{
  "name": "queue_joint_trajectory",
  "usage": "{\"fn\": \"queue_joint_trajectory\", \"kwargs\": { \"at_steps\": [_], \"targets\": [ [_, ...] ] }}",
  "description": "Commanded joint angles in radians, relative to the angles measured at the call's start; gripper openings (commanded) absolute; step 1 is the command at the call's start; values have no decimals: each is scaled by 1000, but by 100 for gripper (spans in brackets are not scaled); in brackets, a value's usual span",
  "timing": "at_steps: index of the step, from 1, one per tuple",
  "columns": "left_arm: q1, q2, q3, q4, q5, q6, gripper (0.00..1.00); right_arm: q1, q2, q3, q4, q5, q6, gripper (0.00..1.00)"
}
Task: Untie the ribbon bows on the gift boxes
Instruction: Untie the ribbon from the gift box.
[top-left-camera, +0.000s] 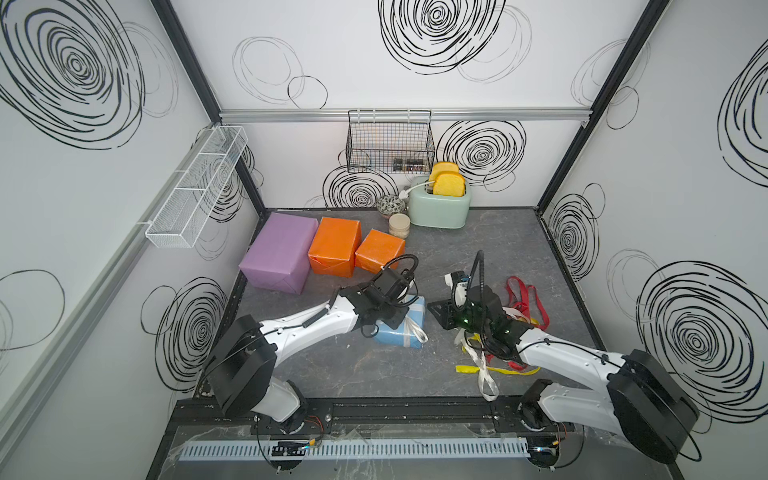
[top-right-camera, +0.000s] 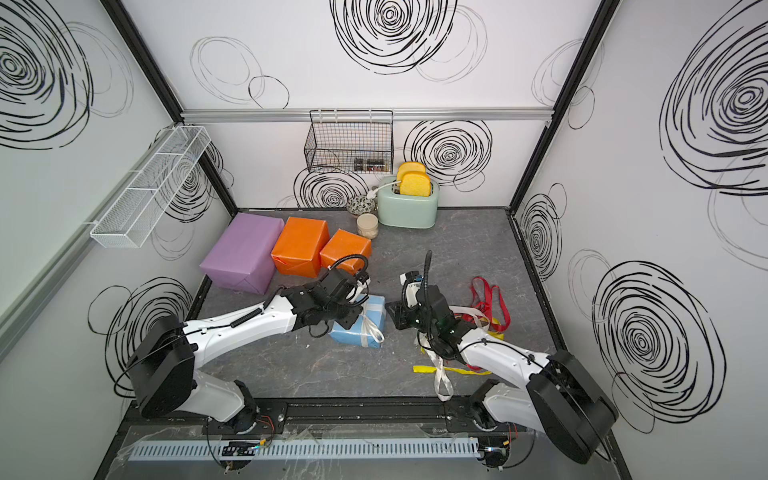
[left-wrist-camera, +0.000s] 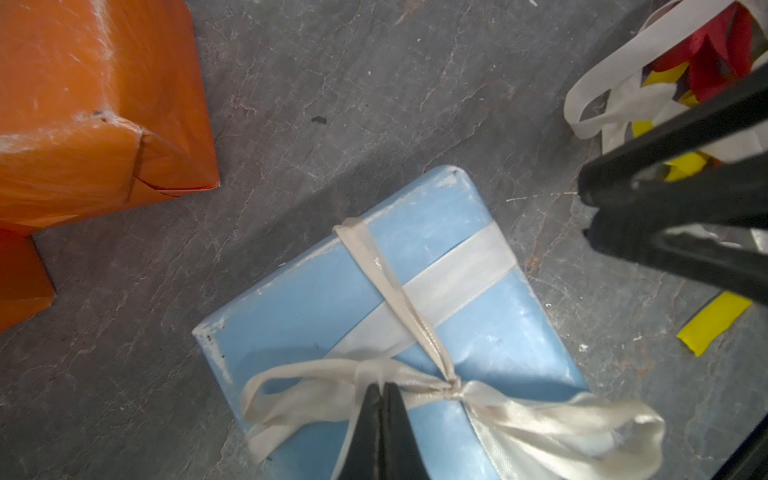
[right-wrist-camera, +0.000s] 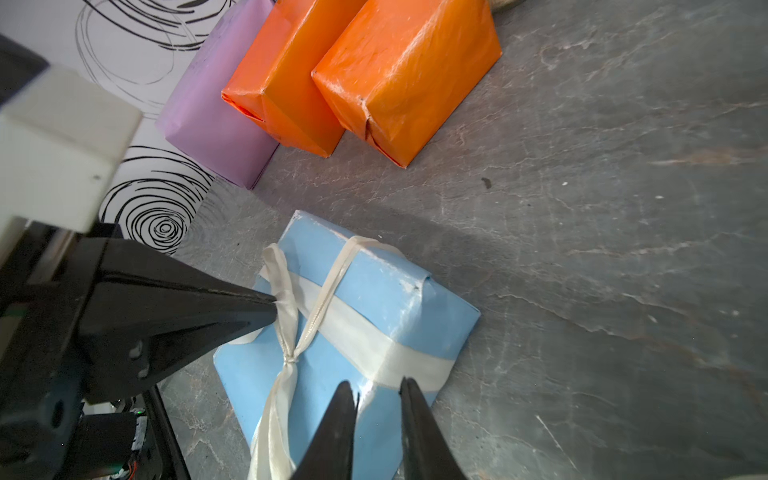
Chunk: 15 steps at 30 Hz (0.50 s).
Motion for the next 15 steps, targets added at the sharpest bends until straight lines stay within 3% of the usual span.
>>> {"fn": "queue_joint_trajectory", "kwargs": {
  "at_steps": [1,15],
  "targets": [
    [-6,-38,-10,42,10,-16,0,17,53,66,-2,-6,-25,25],
    [-17,-147,-23,105,-2,-55,0,28,225,189,-142,86,-38,38]
  ]
}}
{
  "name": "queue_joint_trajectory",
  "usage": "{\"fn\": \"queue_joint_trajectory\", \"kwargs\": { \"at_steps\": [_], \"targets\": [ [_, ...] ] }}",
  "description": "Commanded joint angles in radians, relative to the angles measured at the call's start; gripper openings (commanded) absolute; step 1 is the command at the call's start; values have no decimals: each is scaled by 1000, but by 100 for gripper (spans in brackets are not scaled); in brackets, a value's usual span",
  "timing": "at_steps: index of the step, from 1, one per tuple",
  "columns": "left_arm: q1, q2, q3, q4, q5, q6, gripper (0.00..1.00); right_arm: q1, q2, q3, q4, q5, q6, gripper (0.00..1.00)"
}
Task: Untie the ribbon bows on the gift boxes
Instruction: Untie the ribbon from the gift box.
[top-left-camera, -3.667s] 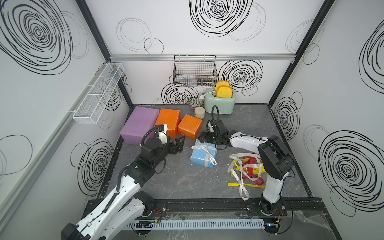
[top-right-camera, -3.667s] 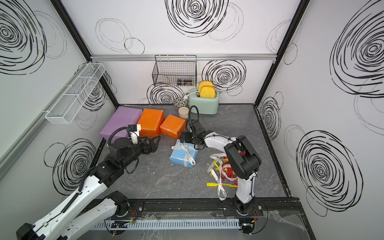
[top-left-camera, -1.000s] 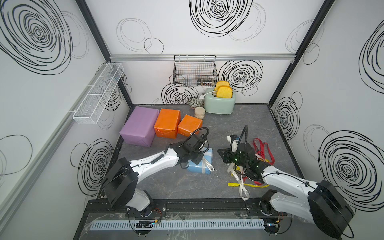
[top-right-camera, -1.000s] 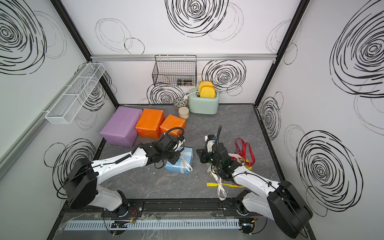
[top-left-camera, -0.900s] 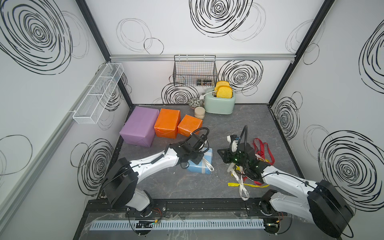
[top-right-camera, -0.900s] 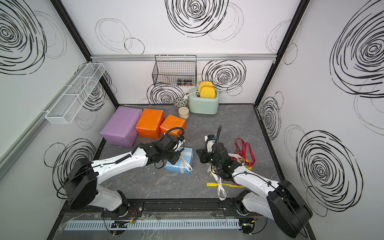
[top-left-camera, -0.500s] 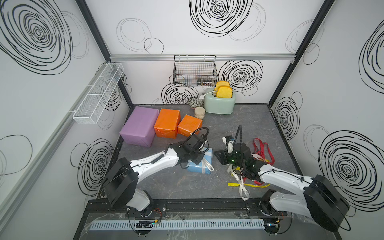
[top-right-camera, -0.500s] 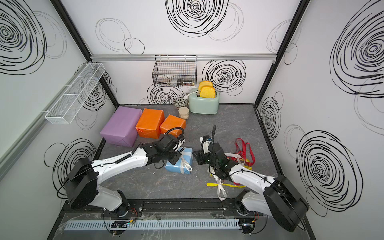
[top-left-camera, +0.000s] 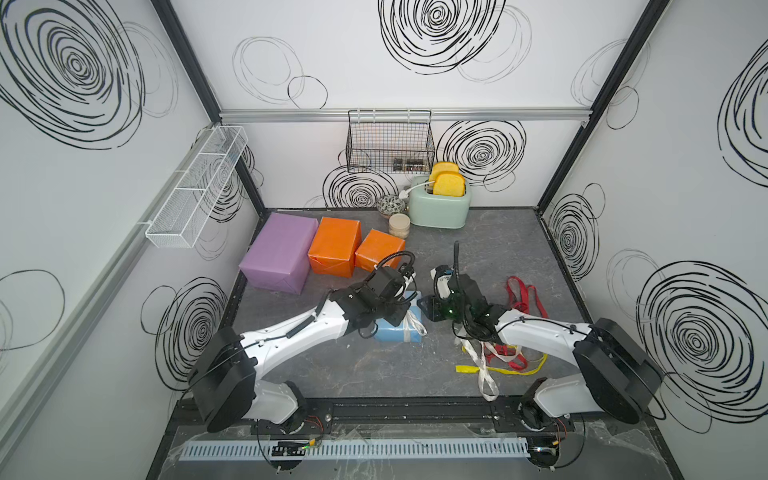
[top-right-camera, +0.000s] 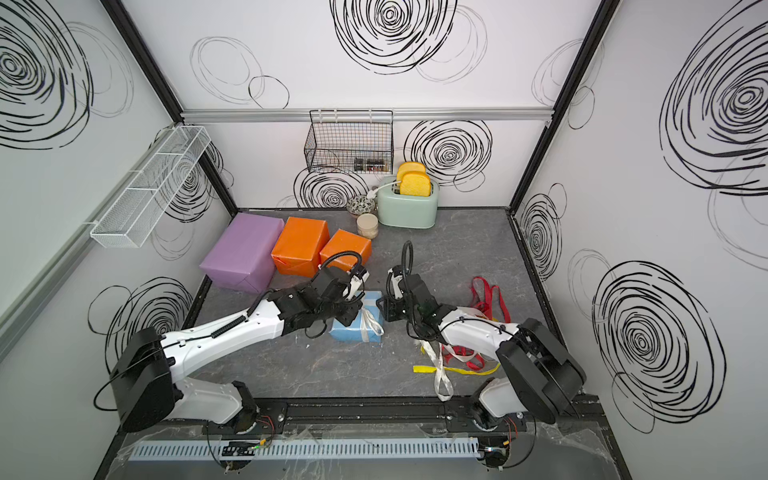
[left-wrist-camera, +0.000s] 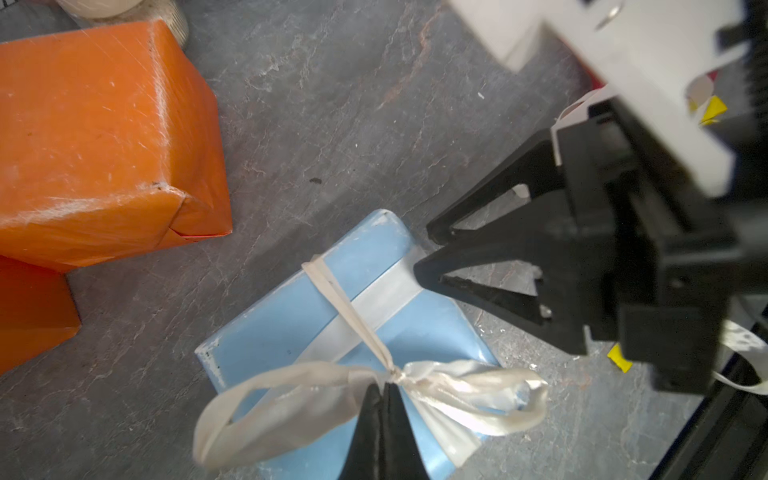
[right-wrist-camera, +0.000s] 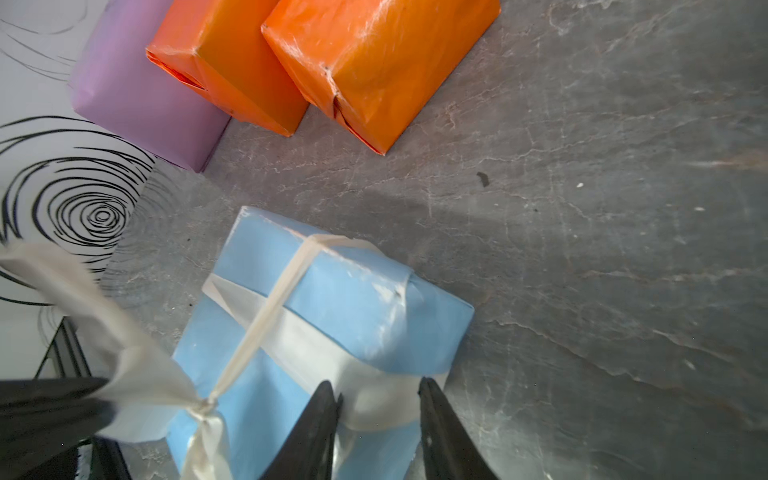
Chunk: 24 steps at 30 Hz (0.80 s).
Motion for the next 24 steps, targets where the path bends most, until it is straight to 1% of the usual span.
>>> {"fn": "queue_joint_trajectory", "kwargs": {
  "at_steps": [1,9,19,24],
  "targets": [
    [-2,-45,-13,57,-6,-23,0,15,18,34,-56,36,-15,38],
    [-2,-77,-5,67,-19,-40,0,34,73,69,-108,86,-17,40],
    [1,-205,-2,119,-117,-86,0,35,100,74,-129,113,-8,41],
    [1,-259,8,151,-194,-108,0,35,108,78,-136,118,-4,41]
  ]
}}
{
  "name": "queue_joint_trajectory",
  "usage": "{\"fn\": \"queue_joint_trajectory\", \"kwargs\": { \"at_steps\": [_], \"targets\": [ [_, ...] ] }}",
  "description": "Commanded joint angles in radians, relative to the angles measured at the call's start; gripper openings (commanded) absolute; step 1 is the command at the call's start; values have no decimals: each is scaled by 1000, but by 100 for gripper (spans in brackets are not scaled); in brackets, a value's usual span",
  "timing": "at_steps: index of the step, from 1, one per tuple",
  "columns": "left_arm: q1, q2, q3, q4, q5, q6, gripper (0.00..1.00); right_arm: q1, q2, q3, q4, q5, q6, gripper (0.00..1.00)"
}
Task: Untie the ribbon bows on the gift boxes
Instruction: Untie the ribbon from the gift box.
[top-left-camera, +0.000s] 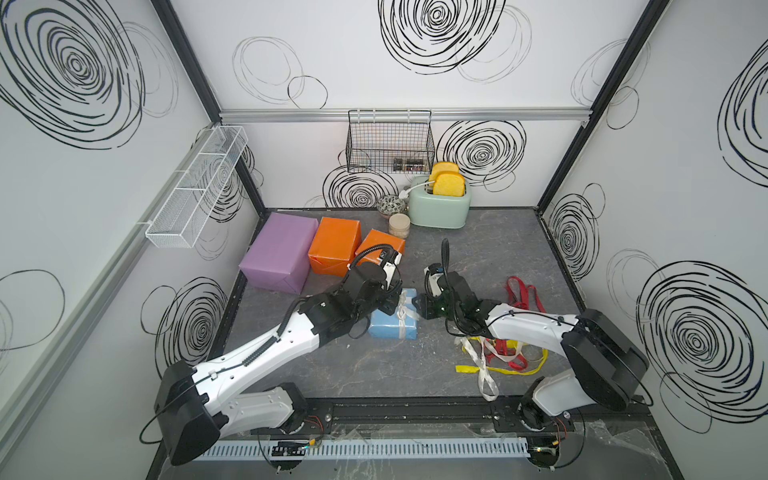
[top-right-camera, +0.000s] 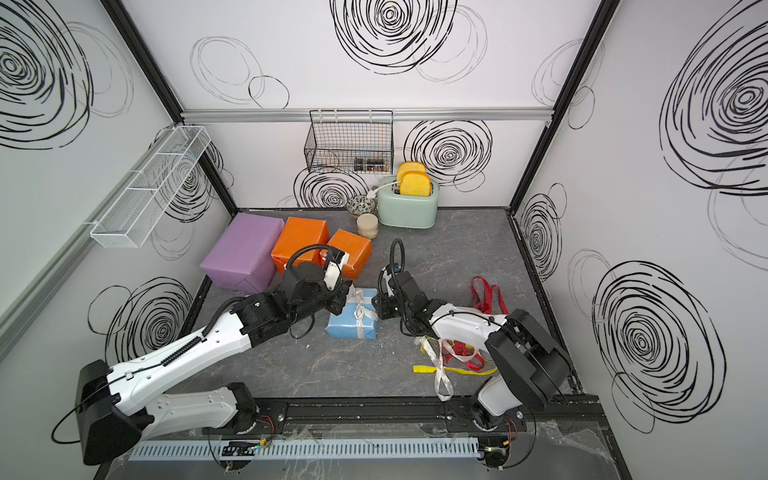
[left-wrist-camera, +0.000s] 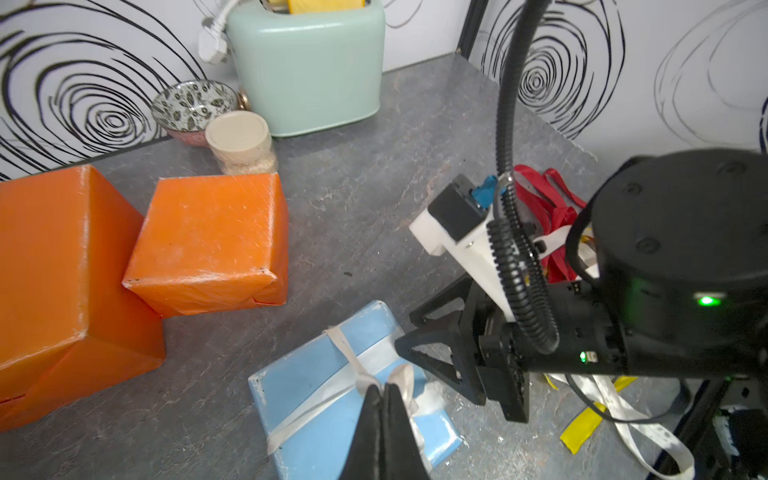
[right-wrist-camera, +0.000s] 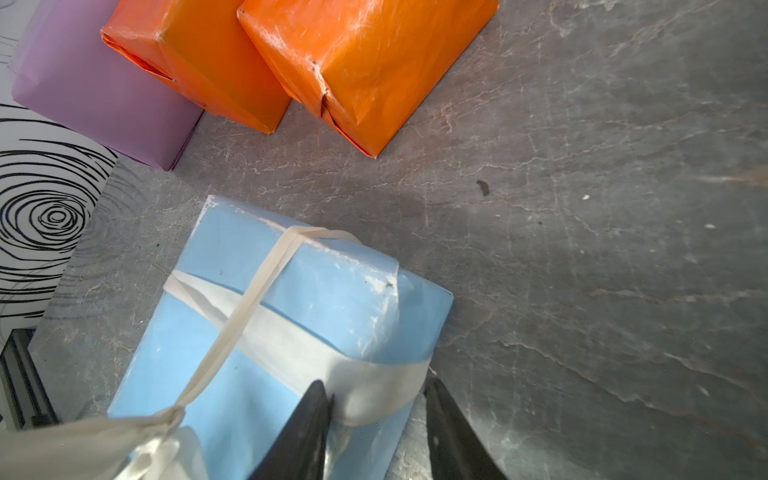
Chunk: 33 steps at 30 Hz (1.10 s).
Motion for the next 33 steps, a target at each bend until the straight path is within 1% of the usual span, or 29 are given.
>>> {"fn": "queue_joint_trajectory", "kwargs": {
  "at_steps": [1,7,14,21,26,28,30,32,33],
  "targets": [
    [2,-43,16,85,-87,-32,0,4,33,-3,-90,37,-1,41],
    [4,-99,64,105,-170,-37,0,5,42,-3,-85,28,1,41],
    [3,-123,127,127,-221,-31,0,5,53,-2,-81,19,1,41],
    [5,-133,150,163,-256,-12,0,5,55,-2,-80,16,1,41],
    [19,-147,109,155,-301,-43,0,6,45,-7,-75,15,-1,42],
    [31,-163,90,143,-315,-61,2,5,38,-12,-70,15,-1,42],
    [49,-184,68,117,-332,-79,3,6,28,-18,-66,16,-1,43],
    [84,-209,37,87,-322,-102,3,5,12,-26,-58,18,1,44],
    [106,-220,23,72,-306,-112,8,6,5,-29,-55,21,2,45]
  ]
}}
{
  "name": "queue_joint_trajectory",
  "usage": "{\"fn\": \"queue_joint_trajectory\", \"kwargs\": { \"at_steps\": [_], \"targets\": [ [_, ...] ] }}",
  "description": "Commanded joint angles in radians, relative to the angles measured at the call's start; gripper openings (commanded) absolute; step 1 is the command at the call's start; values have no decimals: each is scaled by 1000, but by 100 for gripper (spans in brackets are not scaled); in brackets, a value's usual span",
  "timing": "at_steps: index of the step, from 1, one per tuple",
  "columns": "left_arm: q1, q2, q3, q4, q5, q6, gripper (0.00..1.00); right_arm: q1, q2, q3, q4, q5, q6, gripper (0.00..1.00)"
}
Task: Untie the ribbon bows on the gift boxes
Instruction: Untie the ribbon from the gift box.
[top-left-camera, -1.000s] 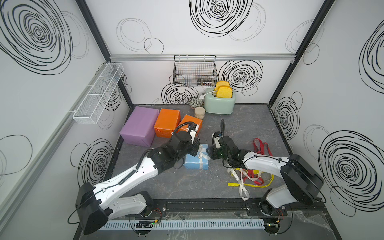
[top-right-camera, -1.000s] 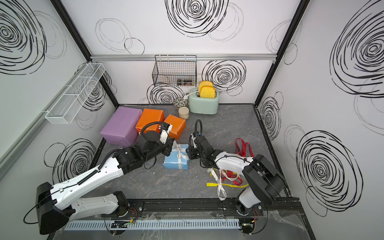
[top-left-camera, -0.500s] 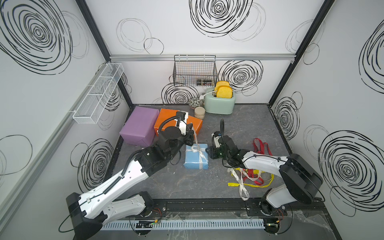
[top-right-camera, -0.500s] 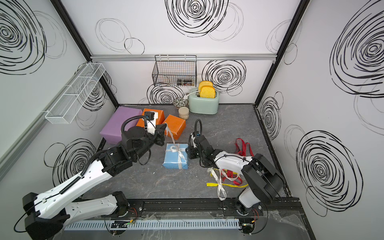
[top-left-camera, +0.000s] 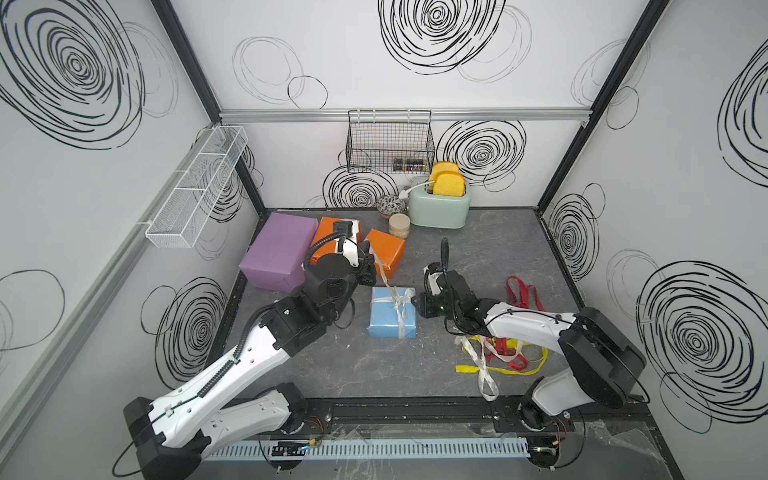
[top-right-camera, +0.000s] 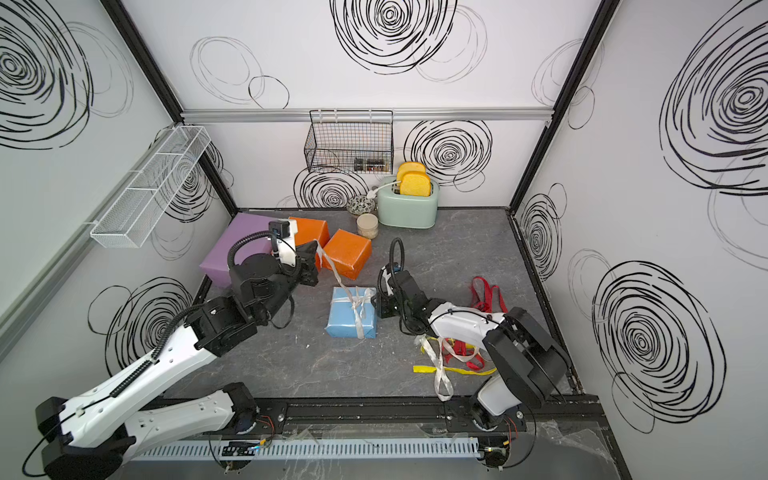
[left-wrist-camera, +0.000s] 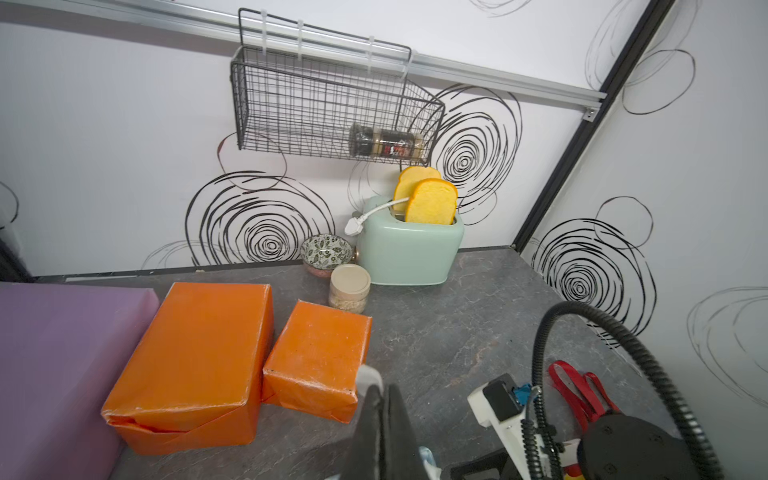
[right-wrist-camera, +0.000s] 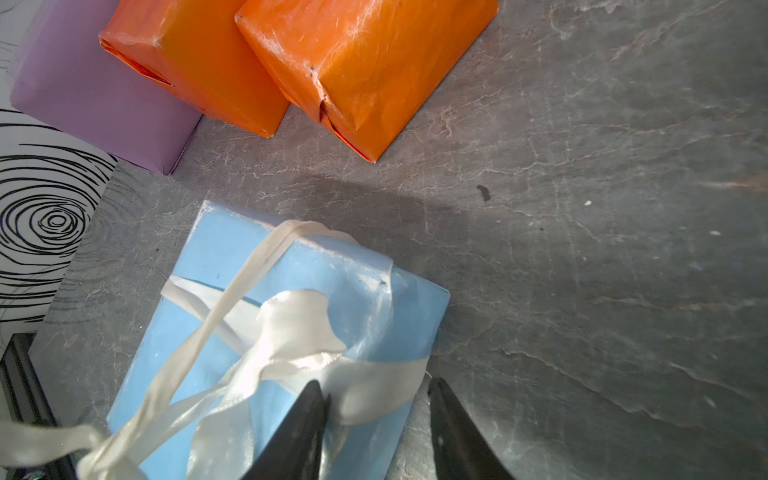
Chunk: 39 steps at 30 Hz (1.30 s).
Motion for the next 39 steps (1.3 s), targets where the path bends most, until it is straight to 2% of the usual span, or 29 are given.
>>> {"fn": "queue_joint_trajectory", "kwargs": {
  "at_steps": [1,6,10,12,15,17,20,22,25,29,33,39],
  "targets": [
    [68,-45,-48,-31,3,-64,10,4,-14,-40,-59,25,0,45],
    [238,-74,-89,-134,159,-143,23,-2,-73,-77,-25,45,18,48],
    [323,-84,-119,-173,263,-150,57,-26,-138,-114,-3,59,38,50],
    [325,-78,-125,-184,316,-144,66,-40,-177,-138,8,66,48,52],
    [272,-31,-130,-167,479,-135,65,-68,-243,-173,25,73,66,55],
    [160,24,-121,-166,514,-125,64,-89,-283,-197,36,73,77,55],
    [-30,117,-101,-166,466,-109,61,-116,-336,-232,56,70,95,55],
    [-126,181,-88,-163,446,-120,57,-132,-362,-250,64,69,102,55],
    [-208,268,-70,-167,389,-158,54,-151,-386,-270,76,62,105,55],
    [-254,352,-63,-182,296,-220,52,-163,-387,-279,82,47,109,54],
    [-260,352,-109,-140,242,-279,41,-164,-386,-279,82,41,108,54],
    [-231,372,-141,-98,207,-309,42,-165,-381,-279,85,28,105,53]
  ]
}}
